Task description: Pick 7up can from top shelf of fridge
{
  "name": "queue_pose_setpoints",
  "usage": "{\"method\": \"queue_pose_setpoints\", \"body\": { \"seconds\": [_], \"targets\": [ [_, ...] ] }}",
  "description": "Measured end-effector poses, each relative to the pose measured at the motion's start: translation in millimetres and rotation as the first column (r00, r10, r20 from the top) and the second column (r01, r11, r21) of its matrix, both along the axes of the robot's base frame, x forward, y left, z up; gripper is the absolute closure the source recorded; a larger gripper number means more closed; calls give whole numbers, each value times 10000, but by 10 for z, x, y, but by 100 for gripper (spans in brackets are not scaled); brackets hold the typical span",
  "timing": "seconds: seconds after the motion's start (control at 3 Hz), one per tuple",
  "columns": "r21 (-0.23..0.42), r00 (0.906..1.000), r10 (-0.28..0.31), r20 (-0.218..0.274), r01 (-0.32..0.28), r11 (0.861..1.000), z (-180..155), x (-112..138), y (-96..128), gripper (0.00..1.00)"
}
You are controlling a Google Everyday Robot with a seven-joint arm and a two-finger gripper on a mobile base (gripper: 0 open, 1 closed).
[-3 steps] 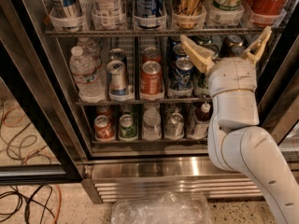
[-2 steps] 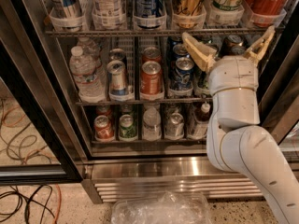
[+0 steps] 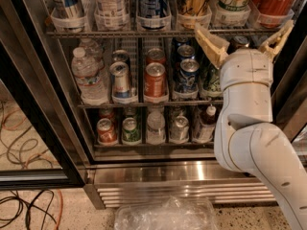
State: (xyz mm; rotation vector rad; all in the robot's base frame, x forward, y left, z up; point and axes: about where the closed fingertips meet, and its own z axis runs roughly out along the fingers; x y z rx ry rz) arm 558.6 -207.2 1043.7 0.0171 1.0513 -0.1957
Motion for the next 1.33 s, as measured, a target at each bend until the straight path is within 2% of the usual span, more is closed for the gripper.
{"method": "queue_pose_setpoints", "body": {
  "seconds": [0.33,0.67,1.0,1.33],
  "targets": [
    [273,9998,31,188,-37,9996,-4,58,20,0],
    [273,9998,32,188,-37,9996,-4,58,20,0],
    [98,9996,245,155,-246,9996,3,51,24,0],
    [-142,9968,759,259,-756,9970,31,83,97,0]
  ]
}}
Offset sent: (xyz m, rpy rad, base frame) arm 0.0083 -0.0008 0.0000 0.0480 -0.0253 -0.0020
